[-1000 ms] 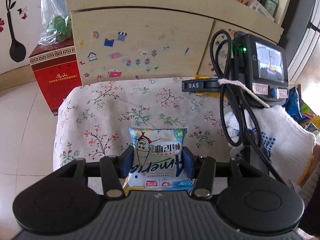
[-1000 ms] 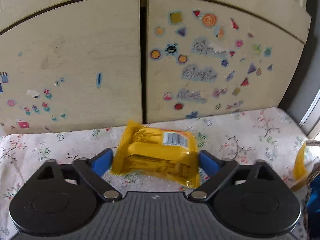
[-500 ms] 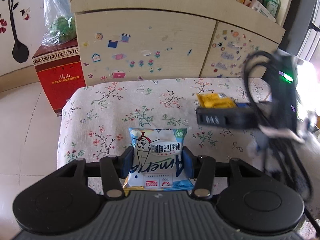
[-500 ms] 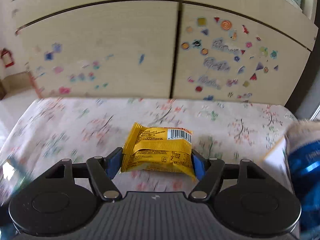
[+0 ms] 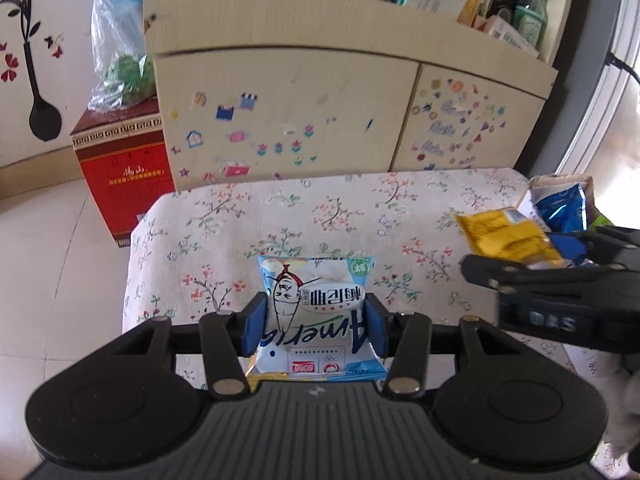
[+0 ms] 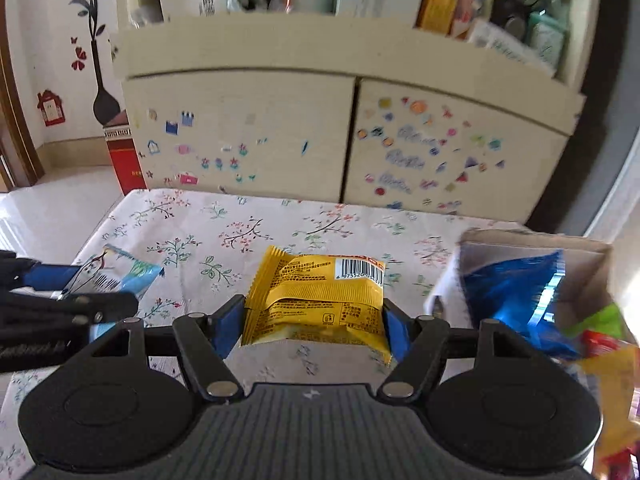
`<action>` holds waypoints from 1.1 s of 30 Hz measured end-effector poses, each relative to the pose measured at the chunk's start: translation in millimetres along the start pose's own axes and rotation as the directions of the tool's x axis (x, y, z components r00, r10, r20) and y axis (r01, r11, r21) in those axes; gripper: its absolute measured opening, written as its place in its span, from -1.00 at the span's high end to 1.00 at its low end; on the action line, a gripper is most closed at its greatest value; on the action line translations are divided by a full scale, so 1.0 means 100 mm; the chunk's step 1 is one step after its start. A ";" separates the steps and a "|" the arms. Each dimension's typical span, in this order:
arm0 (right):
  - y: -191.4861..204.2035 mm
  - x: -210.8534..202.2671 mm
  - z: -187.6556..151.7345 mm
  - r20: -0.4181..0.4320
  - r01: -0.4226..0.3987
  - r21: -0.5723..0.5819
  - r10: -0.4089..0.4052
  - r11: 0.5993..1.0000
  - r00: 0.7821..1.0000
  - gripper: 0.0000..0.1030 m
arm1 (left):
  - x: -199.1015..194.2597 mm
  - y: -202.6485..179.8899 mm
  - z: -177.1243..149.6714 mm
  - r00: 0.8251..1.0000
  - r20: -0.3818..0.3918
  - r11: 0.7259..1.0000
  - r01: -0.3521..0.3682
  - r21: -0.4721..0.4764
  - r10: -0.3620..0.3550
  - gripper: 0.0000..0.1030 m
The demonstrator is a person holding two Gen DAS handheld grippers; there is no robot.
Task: Organize snacks
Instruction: 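Lift the white Amerie and yellow bags and carry them over the box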
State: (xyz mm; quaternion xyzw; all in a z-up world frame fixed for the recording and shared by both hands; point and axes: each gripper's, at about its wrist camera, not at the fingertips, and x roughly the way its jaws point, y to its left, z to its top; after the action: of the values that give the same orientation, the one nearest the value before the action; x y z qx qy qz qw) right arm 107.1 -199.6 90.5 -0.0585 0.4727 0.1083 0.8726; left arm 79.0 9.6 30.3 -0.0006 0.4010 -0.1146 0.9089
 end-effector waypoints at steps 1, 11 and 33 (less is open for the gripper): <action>-0.02 -0.08 -0.01 0.007 0.003 0.004 -0.003 1.000 1.000 -0.47 | -0.02 -0.02 0.01 1.000 0.007 1.000 0.001 0.005 -0.001 0.04; -0.28 -0.64 -0.13 0.060 0.020 0.100 -0.026 0.995 0.998 -0.48 | -0.25 -0.30 0.11 0.996 0.074 0.998 0.036 0.045 -0.040 0.04; -0.86 -1.07 -0.23 0.140 0.052 0.231 -0.086 0.972 0.986 -0.48 | -0.41 -0.94 0.28 0.978 0.147 0.983 0.127 0.134 -0.146 0.04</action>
State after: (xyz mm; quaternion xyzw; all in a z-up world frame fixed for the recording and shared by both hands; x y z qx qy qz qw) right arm 52.5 -301.8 168.0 0.0331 0.4131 0.0275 0.9097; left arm 53.4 -75.5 88.1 0.0194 0.3196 -0.2011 0.9258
